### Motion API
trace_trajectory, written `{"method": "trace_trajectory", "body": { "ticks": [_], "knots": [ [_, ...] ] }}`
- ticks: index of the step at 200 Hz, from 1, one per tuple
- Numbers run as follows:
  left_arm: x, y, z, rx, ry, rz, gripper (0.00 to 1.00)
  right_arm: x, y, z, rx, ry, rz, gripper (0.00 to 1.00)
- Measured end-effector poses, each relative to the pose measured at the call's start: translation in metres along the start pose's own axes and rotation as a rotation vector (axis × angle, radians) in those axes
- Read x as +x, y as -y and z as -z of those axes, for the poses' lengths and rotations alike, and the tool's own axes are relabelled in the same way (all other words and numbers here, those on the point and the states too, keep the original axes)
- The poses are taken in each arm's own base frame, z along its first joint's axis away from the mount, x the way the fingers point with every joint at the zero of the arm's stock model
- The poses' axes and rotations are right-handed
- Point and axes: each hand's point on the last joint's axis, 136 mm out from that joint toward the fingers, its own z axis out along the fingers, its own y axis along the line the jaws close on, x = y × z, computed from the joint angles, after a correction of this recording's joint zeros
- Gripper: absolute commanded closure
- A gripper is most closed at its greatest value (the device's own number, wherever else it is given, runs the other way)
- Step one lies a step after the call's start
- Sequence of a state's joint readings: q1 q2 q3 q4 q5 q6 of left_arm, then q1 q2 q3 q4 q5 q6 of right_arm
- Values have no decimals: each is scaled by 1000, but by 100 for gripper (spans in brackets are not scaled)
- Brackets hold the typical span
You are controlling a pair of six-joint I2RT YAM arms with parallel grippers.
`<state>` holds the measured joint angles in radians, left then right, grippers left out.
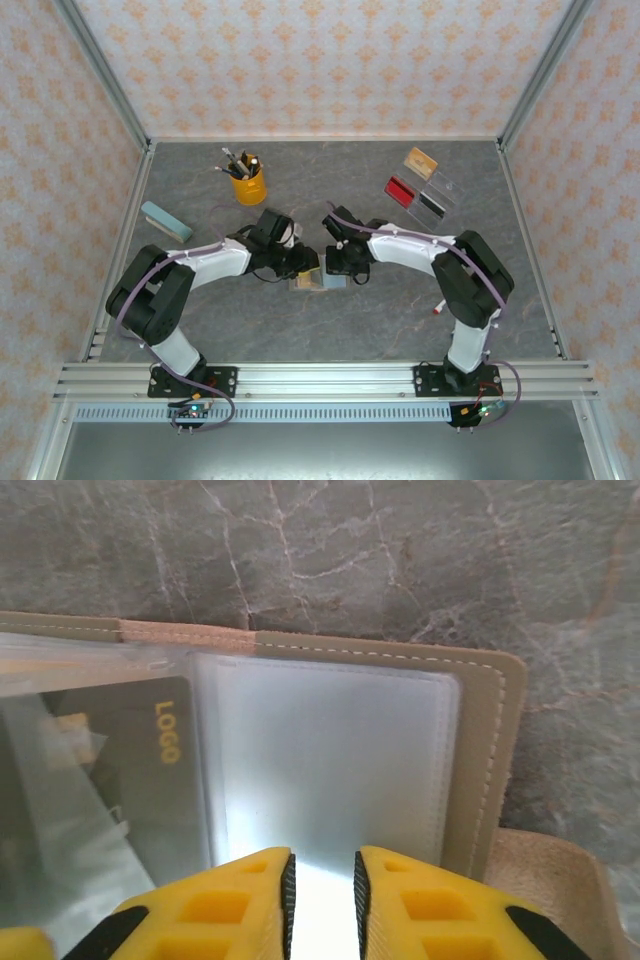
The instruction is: Take the credit cards out of the card holder
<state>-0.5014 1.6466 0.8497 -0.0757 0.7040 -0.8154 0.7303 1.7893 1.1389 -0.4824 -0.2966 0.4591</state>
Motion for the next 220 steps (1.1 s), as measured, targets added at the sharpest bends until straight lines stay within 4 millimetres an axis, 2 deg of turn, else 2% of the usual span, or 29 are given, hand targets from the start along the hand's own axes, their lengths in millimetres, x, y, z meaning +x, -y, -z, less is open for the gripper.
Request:
{"method": "trace_trajectory", "body": {
  "ticks": [27, 53, 88, 110, 147, 174, 199, 220],
  "knots": [
    [4, 12, -3, 37, -10, -17, 67, -6, -1, 22, -21, 76, 1, 76],
    [5, 24, -8, 60, -18, -30, 65, -12, 7, 41, -29, 159, -32, 76],
    [-1, 37, -15, 78, -19, -49, 63, -17, 26, 56, -14, 229, -94, 76],
    [-3, 40, -14, 81, -15, -56, 63, -20, 28, 62, -18, 249, -104, 76],
    [-7, 30, -11, 36, 6, -38, 63, -18, 21, 63, -51, 238, -94, 76],
    [-19, 20, 5, 0, 66, -13, 64, -16, 8, 61, -69, 219, -57, 80],
    [-22, 12, 18, -30, 108, -4, 64, -16, -9, 52, -82, 195, -25, 82],
    [-18, 7, 23, -49, 112, -8, 64, -13, -12, 40, -73, 161, -17, 82]
  ]
}}
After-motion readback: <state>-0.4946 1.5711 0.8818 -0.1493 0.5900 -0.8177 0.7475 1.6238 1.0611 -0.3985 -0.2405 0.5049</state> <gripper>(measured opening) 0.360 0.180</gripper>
